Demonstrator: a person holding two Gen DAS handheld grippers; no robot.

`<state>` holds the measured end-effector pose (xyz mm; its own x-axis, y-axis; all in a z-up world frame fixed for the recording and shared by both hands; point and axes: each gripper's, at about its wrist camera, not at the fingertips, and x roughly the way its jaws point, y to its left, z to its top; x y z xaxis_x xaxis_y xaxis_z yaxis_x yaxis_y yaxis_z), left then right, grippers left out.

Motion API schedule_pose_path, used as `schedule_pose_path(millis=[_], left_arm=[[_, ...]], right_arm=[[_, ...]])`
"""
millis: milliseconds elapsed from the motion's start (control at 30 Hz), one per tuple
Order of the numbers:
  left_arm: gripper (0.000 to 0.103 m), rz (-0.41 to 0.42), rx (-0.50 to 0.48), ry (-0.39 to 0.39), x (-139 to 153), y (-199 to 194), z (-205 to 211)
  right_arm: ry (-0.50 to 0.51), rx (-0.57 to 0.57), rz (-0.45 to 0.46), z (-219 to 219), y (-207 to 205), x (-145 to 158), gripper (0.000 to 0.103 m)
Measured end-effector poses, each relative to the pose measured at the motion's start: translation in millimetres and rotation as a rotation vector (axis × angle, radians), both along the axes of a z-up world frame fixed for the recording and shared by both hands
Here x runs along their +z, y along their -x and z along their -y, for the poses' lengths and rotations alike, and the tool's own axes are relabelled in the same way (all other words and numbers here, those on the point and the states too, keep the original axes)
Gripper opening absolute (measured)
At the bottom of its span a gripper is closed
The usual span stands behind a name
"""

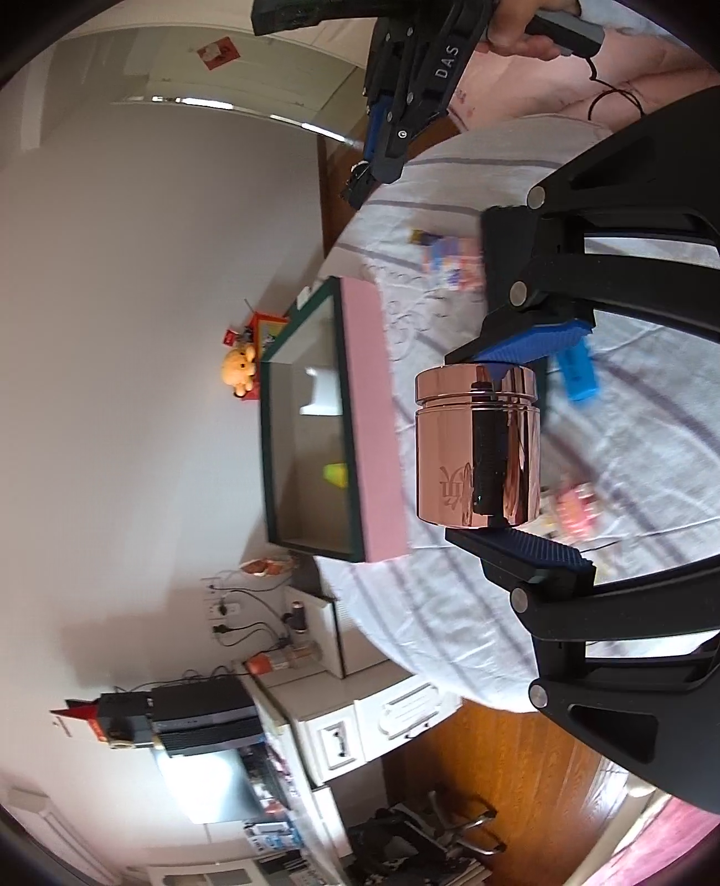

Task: Organize rigid objects
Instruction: 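Lower both held items into the pink box and open both tools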

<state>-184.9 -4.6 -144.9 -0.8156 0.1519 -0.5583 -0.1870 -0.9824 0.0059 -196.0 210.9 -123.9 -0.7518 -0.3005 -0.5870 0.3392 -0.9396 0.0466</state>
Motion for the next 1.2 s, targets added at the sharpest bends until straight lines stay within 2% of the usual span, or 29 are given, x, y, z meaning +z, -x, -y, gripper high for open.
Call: schedule_pose_path(millis=[267,433,600,700,900,1000,1200], left_arm=[[0.055,-0.053,0.002,0.031,31.1,49.3,-2.1],[0.055,-0.025,-0.030,0.034,44.4,100.4,-2.2],[0.055,0.011,-0.060,0.024,52.8,159.6,-6.6],[0.055,0.065,-0.070,0.007,49.3,199.1,-7.8],[0.055,0.148,-0.035,0.054,23.4,265.4,-21.1],[0.055,0.202,-0.048,0.052,6.2,287.7,-26.5],[0.055,0.285,-0.058,0.096,-27.0,323.8,-41.0]], right_arm=[[-0.028,0.037,-0.054,14.1,32.6,35.4,0.020],[-0.066,0.055,-0.072,21.4,68.3,53.6,0.020],[-0.080,0.062,-0.061,31.2,113.2,58.8,0.020],[-0.073,0.076,-0.028,39.2,145.4,52.8,0.020],[-0.108,0.066,0.048,58.7,210.3,23.9,0.020],[-0.149,0.048,0.091,64.8,238.0,5.1,0.020],[-0.210,0.018,0.174,65.3,276.8,-27.5,0.020]])
